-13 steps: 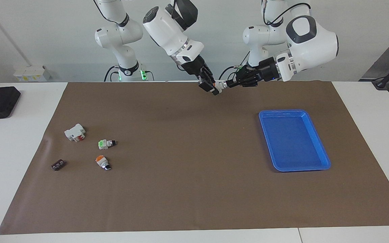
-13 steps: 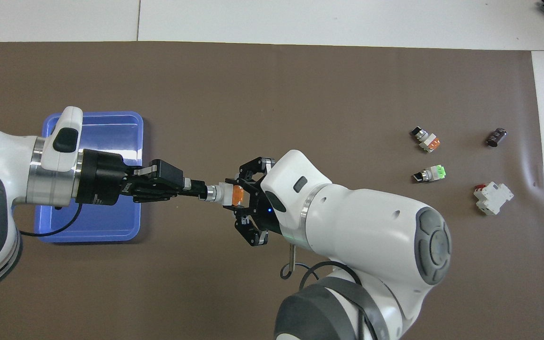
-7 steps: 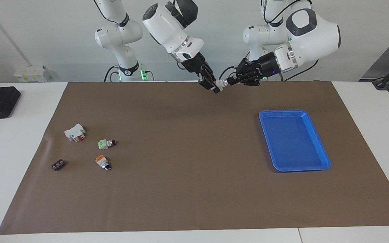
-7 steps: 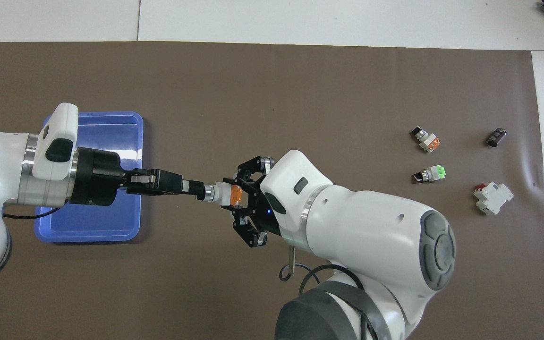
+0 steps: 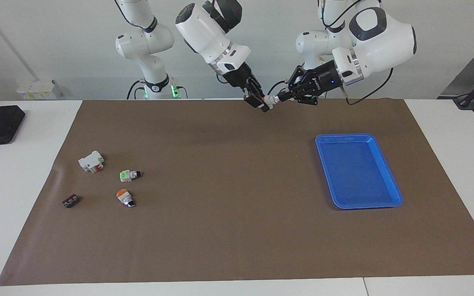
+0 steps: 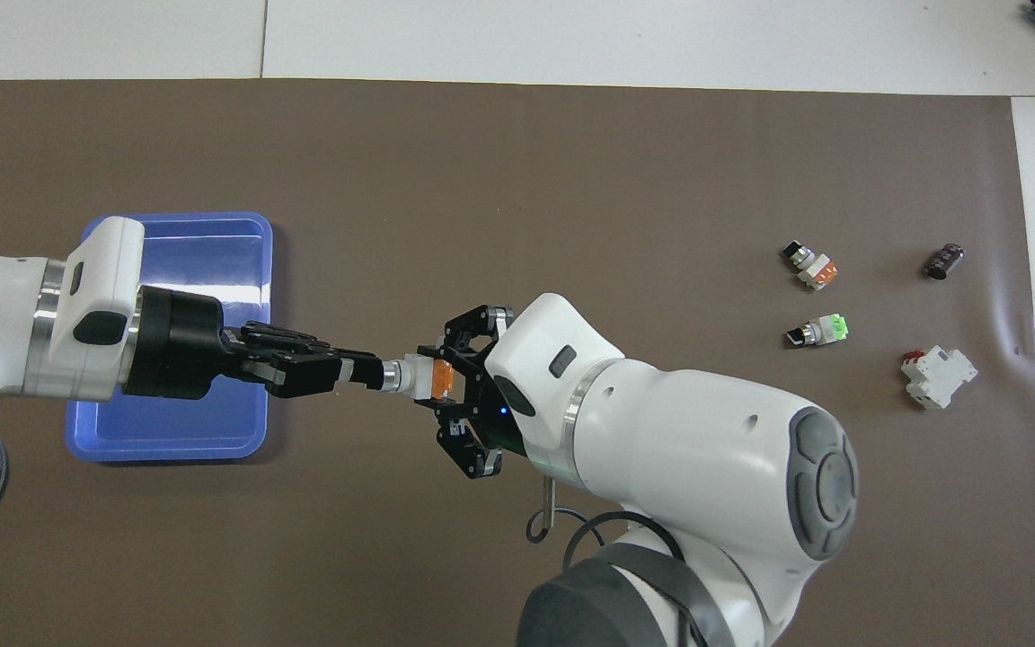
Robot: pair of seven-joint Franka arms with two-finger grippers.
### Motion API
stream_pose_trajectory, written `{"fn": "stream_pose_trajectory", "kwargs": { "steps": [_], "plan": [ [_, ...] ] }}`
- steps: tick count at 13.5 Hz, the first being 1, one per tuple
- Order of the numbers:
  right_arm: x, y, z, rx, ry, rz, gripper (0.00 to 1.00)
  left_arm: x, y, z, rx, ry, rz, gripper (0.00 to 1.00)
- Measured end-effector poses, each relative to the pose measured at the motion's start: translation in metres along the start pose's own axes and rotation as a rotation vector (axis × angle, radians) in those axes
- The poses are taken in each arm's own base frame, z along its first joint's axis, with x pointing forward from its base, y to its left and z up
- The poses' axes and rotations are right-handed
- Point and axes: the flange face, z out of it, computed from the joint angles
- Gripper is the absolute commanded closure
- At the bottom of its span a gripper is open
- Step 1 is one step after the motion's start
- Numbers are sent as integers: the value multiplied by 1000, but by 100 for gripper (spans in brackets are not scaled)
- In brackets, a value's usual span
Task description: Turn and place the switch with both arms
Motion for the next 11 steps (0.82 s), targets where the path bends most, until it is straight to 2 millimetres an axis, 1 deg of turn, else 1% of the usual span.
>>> {"fn": "stream_pose_trajectory", "kwargs": {
  "steps": [5,9,10,11],
  "plan": [
    [2,-6,5,14,-2,-5,100,-3,2,-1,25,-45,124,100],
    [3,-8,6,19,-3,-8,100,-5,2,-2,19,-55,142,100],
    [4,-8,6,20,-3,-8,50,-5,1,-2,19,-56,142,100],
    [4,-8,6,20,-3,-5,5,-5,2,-2,19,-56,142,100]
  ]
}}
